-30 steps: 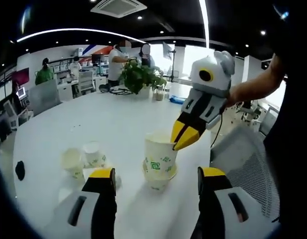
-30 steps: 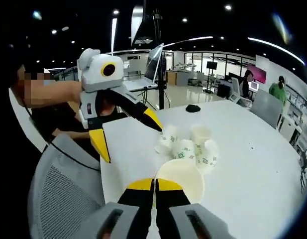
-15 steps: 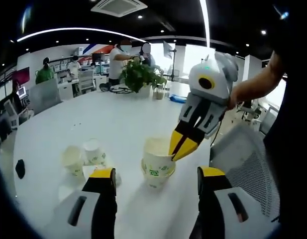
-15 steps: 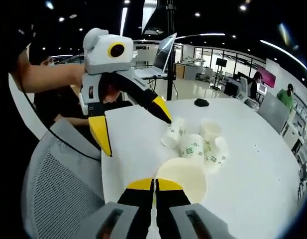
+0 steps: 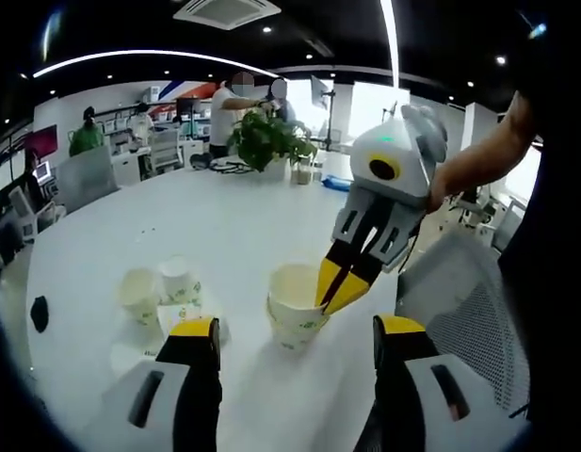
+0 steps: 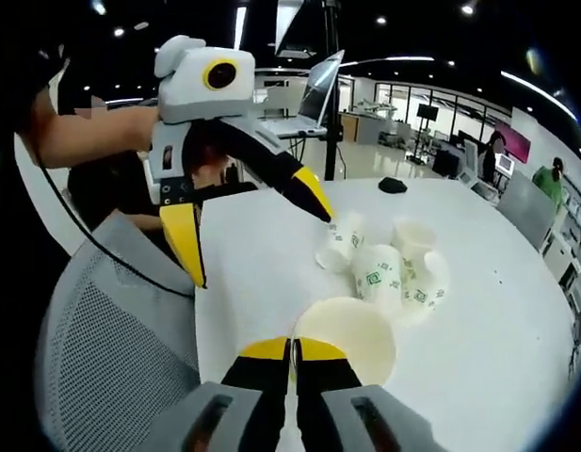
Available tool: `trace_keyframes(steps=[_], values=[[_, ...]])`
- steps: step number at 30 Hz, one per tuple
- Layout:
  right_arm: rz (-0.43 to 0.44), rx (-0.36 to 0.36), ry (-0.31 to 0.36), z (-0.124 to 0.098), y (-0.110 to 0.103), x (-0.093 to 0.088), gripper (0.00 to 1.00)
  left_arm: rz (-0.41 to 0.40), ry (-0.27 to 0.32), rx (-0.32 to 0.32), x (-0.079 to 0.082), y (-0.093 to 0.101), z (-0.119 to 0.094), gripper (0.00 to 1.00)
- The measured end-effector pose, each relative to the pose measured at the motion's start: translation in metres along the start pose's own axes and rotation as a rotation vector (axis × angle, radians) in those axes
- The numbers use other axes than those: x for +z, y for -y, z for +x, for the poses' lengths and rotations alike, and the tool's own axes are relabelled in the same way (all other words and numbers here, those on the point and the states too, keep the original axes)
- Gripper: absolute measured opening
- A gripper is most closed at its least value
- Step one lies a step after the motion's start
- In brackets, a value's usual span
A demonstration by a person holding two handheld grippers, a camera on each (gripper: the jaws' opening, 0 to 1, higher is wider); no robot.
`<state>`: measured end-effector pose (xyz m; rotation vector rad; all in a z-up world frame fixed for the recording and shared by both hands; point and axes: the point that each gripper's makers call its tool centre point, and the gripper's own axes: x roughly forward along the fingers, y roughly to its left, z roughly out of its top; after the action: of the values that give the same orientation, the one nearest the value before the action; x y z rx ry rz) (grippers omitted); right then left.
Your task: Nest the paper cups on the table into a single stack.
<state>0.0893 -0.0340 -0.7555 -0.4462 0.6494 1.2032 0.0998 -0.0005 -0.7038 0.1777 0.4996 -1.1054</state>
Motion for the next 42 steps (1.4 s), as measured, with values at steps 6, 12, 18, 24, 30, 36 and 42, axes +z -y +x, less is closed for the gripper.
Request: trace_keyframes(steps=[6, 12, 18, 24, 30, 36, 42], values=[[0.021, 0.016, -0.001, 0.007, -0.003, -0.004, 0.0, -0.002, -0.002, 0.001, 0.0, 0.001, 0.0, 0.65], [0.039, 0.033, -0.007, 0.013, -0.004, -0.01, 0.0, 0.0, -0.012, 0.003, -0.003, 0.0, 0.0, 0.65], [0.057, 0.039, -0.013, 0.017, -0.003, -0.014, 0.0, -0.006, -0.01, 0.011, -0.004, -0.003, -0.002, 0.64], [0.06, 0.037, -0.011, 0.019, -0.005, -0.011, 0.0, -0.005, -0.013, 0.017, -0.003, -0.005, -0.003, 0.64], [0.043, 0.025, 0.009, 0.017, -0.008, -0.004, 0.06, -0.003, -0.009, 0.025, -0.001, -0.008, -0.005, 0.64], [0.048, -0.003, 0.035, 0.009, -0.005, 0.001, 0.13, 0.001, -0.012, 0.03, 0.0, -0.013, -0.005, 0.64], [0.077, -0.05, 0.074, -0.002, 0.003, 0.002, 0.23, 0.002, 0.003, 0.035, 0.01, -0.021, -0.001, 0.64]])
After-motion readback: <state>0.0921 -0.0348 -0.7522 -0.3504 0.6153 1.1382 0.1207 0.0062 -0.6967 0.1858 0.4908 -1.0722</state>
